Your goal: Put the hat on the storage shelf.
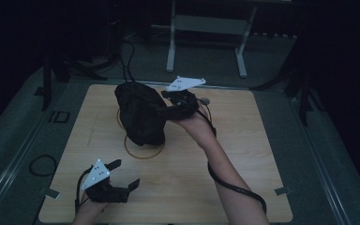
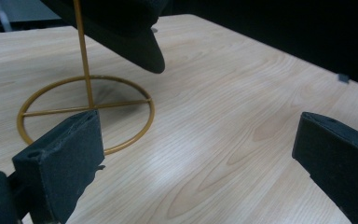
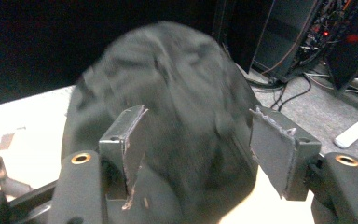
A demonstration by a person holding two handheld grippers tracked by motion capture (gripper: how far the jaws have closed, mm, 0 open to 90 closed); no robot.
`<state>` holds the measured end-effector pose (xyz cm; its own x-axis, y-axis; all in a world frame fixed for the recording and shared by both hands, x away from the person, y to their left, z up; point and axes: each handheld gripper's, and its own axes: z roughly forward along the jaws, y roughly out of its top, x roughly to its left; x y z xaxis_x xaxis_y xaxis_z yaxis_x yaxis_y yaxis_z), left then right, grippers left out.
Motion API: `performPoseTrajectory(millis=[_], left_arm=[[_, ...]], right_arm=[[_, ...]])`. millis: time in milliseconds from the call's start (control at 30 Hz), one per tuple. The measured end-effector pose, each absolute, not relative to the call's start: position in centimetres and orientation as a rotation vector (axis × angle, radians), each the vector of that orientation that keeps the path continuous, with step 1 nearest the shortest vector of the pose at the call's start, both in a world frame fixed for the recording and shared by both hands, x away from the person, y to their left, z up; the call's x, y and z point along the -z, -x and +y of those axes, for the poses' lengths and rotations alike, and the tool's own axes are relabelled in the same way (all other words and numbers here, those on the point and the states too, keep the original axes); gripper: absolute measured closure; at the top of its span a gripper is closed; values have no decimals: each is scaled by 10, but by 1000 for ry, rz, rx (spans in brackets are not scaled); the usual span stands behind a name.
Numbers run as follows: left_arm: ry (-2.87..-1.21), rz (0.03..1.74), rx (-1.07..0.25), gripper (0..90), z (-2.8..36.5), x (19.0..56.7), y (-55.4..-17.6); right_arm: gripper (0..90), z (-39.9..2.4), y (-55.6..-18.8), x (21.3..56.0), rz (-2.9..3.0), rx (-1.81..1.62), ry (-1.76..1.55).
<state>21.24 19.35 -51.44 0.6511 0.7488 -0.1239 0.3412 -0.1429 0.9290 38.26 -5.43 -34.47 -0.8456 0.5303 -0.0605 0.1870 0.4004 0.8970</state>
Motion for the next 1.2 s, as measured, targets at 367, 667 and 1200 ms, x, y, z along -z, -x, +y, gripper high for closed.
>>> performPoseTrajectory(millis=[367,667,1200], left_arm=[[-1750,905,-504,24,197,518,-213],[-1753,916,-521,24,200,523,-211],[-1776,929,-545,24,200,530,-213]], right_arm=[[321,-101,-365,383,2339,-1413,-654],[250,-127,-341,437,2402,-1371,-675],[124,-188,-313,499,2312,-1416,-764]])
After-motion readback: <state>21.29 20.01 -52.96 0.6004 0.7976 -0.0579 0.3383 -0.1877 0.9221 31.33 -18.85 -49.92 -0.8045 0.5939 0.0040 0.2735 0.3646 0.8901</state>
